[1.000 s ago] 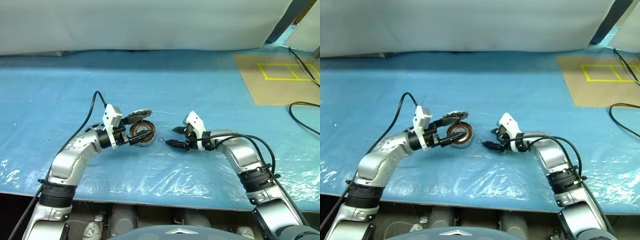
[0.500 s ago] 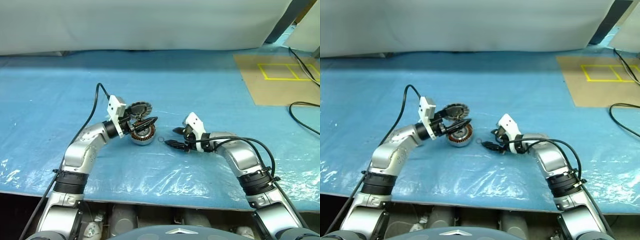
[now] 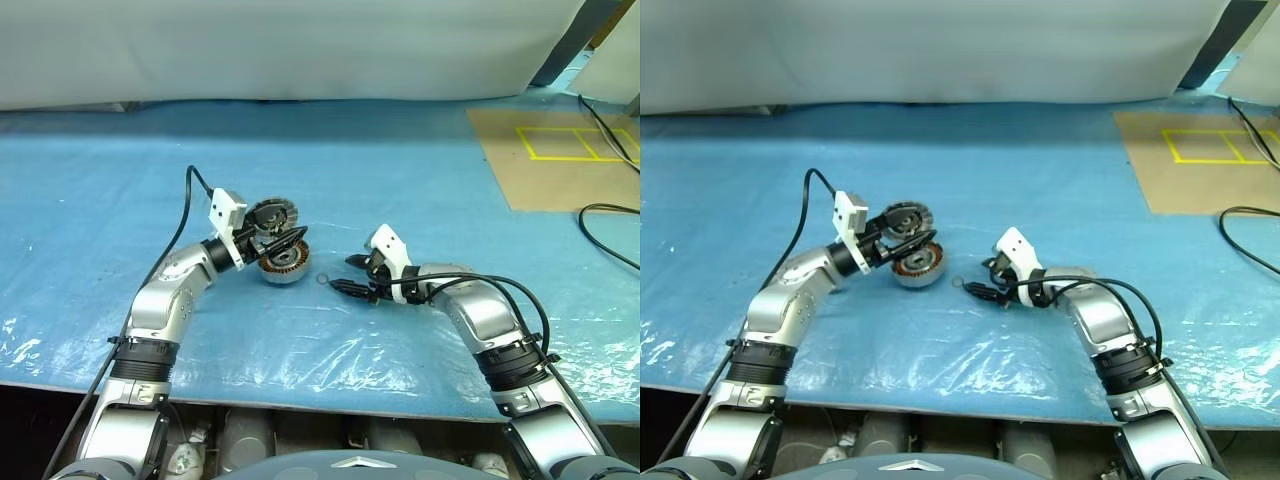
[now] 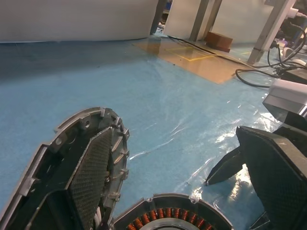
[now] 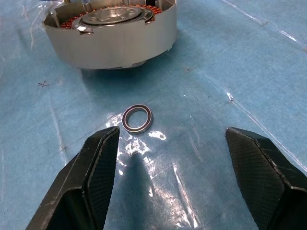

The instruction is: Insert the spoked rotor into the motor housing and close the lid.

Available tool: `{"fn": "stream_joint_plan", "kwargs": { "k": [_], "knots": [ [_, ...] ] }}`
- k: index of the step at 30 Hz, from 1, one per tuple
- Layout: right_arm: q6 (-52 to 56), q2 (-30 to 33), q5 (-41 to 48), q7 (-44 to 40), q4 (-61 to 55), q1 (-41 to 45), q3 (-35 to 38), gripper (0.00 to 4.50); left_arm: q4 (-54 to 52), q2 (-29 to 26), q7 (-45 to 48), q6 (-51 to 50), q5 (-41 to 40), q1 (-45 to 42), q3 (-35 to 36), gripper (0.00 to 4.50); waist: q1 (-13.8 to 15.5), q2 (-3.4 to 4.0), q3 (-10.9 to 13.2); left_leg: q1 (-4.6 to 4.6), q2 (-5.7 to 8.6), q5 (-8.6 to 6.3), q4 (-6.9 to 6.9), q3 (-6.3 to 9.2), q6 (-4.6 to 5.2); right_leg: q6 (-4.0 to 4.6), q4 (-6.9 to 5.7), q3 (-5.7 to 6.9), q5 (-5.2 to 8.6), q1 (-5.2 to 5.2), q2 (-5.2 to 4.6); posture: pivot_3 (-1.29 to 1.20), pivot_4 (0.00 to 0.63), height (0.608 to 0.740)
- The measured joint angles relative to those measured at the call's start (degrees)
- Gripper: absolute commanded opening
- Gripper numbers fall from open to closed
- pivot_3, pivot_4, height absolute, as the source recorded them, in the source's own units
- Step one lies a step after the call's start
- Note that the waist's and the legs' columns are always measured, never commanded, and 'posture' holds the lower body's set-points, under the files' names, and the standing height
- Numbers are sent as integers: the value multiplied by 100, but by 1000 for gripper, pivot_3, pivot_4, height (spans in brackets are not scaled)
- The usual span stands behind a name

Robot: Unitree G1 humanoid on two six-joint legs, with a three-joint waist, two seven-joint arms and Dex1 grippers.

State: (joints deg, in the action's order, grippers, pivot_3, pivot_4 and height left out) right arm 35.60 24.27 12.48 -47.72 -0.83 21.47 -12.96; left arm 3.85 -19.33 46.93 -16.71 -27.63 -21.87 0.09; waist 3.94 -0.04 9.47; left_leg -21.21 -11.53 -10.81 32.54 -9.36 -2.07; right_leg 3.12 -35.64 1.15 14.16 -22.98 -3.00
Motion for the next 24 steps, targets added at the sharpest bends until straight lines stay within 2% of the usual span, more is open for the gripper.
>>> {"fn": "stream_joint_plan", "kwargs": {
  "k": [6, 12, 16, 24],
  "knots": [
    [-145, 2, 86, -147, 2, -9, 2, 3678, -261, -33, 110, -137, -48, 79, -36, 4359, 0, 0, 0, -1, 0, 0, -2, 0, 0, 0, 2, 0, 0, -1, 0, 0, 150, 740],
    [-292, 152, 140, -451, 32, 26, 93, 3678, -1480, -589, 521, -1189, -669, 505, -197, 4359, -1, 0, 0, -2, 0, 0, -9, 0, 0, 1, 4, 1, 1, -5, 0, 0, 150, 740],
    [-344, 216, 140, -541, 92, 27, 101, 3678, -1845, -847, 636, -1555, -822, 722, -268, 4359, -4, 1, 1, -1, 1, 0, -9, -1, 0, 2, 5, 0, 1, -5, 0, 0, 150, 740],
    [-645, 212, 14, -669, 148, 50, -42, 3678, -1916, -1179, 657, -1260, -670, 1329, -148, 4359, -22, 1, 1, 0, -1, 0, -13, -2, 0, 1, 11, 0, 1, -5, 1, 0, 150, 740]
  ]
}}
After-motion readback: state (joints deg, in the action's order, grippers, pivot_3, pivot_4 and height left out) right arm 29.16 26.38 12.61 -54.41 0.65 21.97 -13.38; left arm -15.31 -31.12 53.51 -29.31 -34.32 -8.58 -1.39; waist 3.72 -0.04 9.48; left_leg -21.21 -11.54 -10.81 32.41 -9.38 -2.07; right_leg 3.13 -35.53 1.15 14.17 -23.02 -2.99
